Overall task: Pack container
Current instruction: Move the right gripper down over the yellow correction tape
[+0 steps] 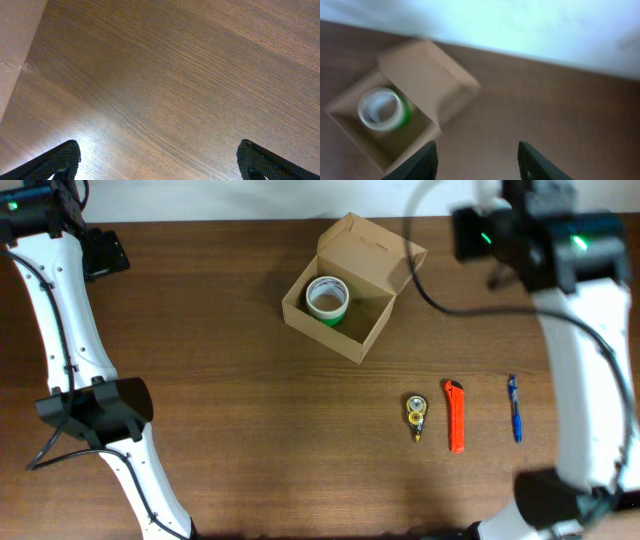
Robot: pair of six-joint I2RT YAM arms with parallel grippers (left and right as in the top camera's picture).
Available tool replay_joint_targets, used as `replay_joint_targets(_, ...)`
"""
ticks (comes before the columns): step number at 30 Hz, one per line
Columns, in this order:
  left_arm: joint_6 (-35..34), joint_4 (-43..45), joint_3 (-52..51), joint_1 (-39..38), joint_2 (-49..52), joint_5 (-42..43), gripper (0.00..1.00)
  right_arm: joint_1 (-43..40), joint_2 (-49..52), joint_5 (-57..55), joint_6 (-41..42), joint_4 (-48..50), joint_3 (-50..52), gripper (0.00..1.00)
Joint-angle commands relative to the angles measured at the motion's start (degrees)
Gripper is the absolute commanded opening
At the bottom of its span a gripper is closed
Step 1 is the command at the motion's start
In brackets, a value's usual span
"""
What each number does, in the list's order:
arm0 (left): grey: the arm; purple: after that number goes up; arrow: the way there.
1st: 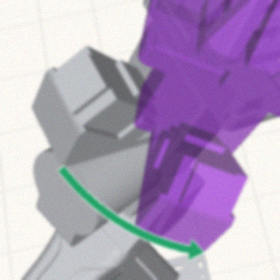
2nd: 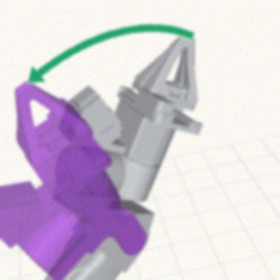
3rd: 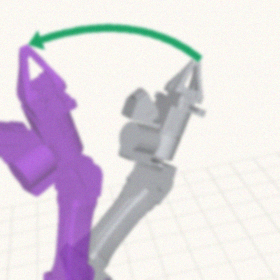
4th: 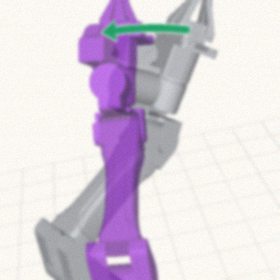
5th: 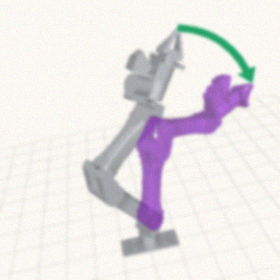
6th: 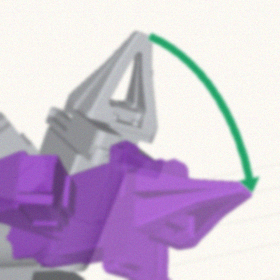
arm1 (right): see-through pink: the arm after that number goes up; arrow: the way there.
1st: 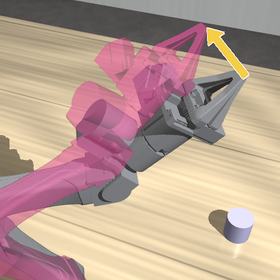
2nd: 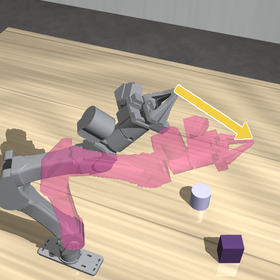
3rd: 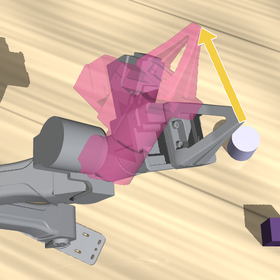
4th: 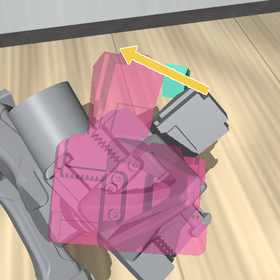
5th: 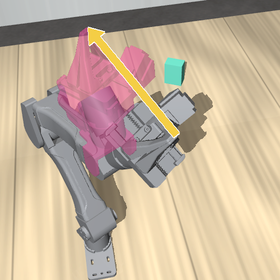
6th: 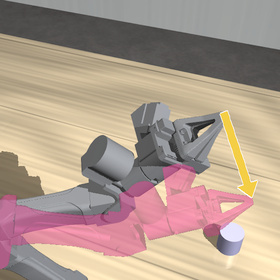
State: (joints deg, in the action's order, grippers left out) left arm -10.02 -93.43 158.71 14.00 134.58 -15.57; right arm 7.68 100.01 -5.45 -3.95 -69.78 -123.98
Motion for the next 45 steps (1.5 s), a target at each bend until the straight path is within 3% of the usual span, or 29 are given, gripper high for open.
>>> replay_joint_targets(1,0.28,0.13,-0.44,0.20,-0.50,0.22,1.00,-1.29,-7.45,-0.35,4.33,-0.28,13.81,0.51)
replay_joint_targets(8,0.28,0.13,-0.44,0.20,-0.50,0.22,1.00,-1.33,-15.54,4.92,12.35,-5.79,38.71,0.47)
replay_joint_targets(12,0.28,0.13,-0.44,0.20,-0.50,0.22,1.00,-1.33,-15.69,9.16,15.52,0.90,52.43,0.49)
replay_joint_targets(18,0.28,0.13,-0.44,0.20,-0.50,0.22,1.00,-1.33,-15.63,14.40,19.76,14.14,67.34,0.61)
replay_joint_targets(25,0.28,0.13,-0.44,0.20,-0.50,0.22,1.00,-0.37,-15.21,9.57,30.21,20.52,70.10,0.52)
replay_joint_targets(35,0.28,0.15,-0.42,0.20,-0.50,0.22,1.00,7.43,-9.51,3.39,31.91,22.03,70.10,0.53)
replay_joint_targets(45,0.28,0.13,-0.42,0.20,-0.50,0.22,1.00,7.67,-6.27,-0.79,30.34,21.73,70.10,0.53)
